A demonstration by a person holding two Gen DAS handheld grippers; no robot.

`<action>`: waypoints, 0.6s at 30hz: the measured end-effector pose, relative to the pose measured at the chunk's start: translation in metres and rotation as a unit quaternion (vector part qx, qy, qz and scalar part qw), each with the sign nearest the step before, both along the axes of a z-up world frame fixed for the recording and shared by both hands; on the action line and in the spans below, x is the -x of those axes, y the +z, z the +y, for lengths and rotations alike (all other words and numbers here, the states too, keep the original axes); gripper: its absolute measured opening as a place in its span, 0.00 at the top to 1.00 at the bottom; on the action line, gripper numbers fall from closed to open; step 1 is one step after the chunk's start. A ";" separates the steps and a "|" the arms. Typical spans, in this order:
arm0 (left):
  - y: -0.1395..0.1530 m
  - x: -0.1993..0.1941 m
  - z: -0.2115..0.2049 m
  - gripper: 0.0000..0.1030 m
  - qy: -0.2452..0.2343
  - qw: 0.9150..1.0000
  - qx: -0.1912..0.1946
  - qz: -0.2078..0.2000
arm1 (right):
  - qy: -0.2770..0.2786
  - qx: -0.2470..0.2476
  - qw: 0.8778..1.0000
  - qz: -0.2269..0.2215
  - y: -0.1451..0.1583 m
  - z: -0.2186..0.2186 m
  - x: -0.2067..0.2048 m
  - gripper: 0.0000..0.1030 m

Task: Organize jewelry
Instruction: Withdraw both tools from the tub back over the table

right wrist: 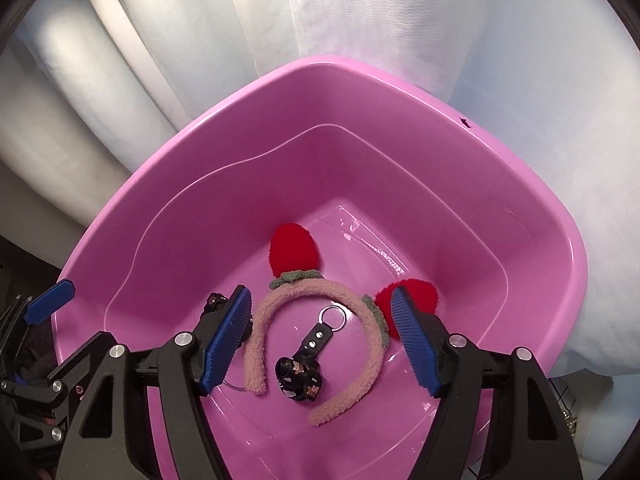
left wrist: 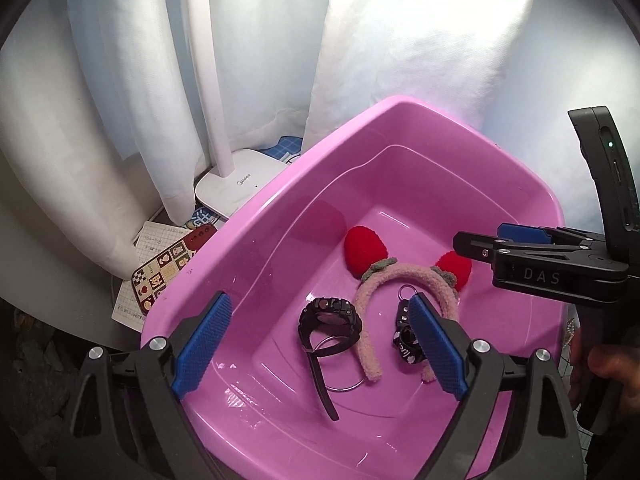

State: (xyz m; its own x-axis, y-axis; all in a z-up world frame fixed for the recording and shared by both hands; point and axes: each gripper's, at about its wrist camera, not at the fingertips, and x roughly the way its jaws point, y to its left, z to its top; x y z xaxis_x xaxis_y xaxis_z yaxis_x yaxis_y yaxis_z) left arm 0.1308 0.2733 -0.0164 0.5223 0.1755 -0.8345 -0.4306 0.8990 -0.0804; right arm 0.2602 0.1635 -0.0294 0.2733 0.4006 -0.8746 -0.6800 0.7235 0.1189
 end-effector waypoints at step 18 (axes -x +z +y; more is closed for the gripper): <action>0.029 0.041 -0.026 0.15 0.020 0.999 -0.029 -0.036 | -0.003 -0.050 0.998 -0.043 0.034 -0.052 0.052 0.33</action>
